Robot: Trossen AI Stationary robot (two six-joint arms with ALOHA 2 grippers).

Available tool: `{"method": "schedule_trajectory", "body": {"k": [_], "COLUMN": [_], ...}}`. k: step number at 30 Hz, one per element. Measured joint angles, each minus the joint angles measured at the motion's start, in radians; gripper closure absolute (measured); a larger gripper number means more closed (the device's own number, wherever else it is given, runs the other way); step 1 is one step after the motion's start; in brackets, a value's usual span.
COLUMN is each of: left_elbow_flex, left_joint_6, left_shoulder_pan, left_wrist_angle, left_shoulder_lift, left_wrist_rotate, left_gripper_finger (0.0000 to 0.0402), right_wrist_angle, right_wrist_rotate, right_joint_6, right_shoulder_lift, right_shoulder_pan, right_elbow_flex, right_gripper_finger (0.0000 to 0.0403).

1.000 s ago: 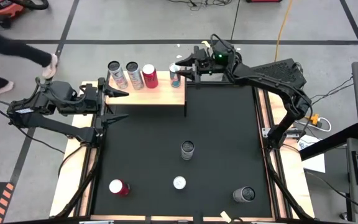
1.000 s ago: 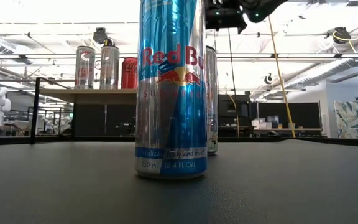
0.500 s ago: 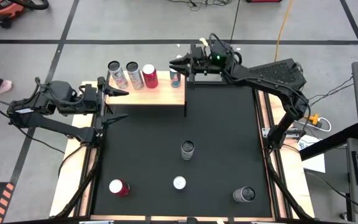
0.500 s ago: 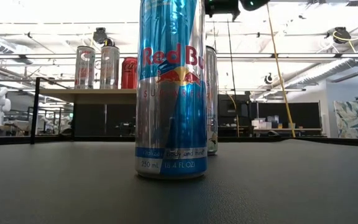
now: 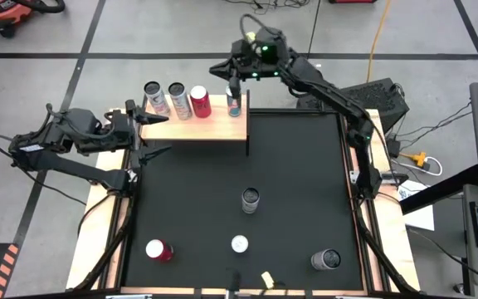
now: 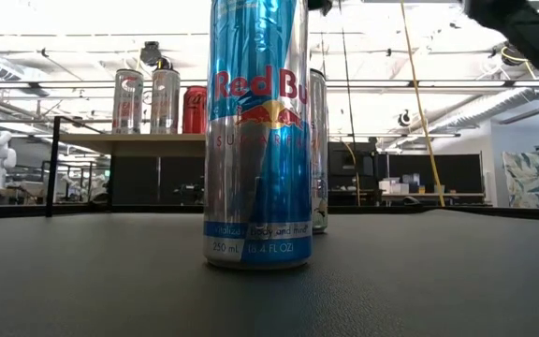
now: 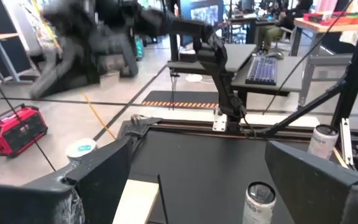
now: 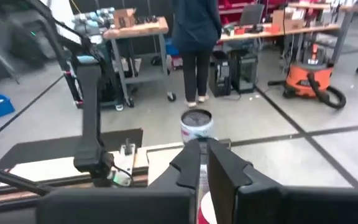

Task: Place canned beverage on shelf
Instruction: Adjust the red black soda can on the shelf

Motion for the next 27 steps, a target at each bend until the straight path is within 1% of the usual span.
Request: {"method": "schedule_trajectory", "body": {"k": [4, 8, 16, 23, 27], "left_elbow_flex": [0.0, 0.0, 0.0, 0.0, 0.0], "left_joint_6": [0.0, 0.0, -0.002, -0.052, -0.053], "left_shoulder_pan": [0.0, 0.0, 0.0, 0.0, 0.0], "left_wrist_angle": [-0.023, -0.048, -0.044, -0.045, -0.045], "left_shoulder_lift": [-0.023, -0.044, -0.054, -0.053, -0.053], "left_wrist_rotate": [-0.01, -0.01, -0.01, -0.01, -0.01], "left_gripper_finger": [0.0035, 0.0035, 0.0035, 0.0035, 0.0035], "right_wrist_angle": [0.008, 0.07, 0.058, 0.058, 0.061], "right_wrist_rotate": [0.001, -0.001, -0.004, 0.001, -0.003], "right_joint_6": [-0.037, -0.027, -0.078, -0.155, -0.154], "right_shoulder_lift": [0.044, 0.059, 0.129, 0.146, 0.143], "right_shoulder_pan": [-0.009, -0.022, -0.009, 0.005, 0.017], "right_elbow_flex": [-0.01, -0.007, -0.01, -0.01, -0.01], "right_gripper_finger": [0.0401, 0.0402, 0.0403, 0.0403, 0.0403]}}
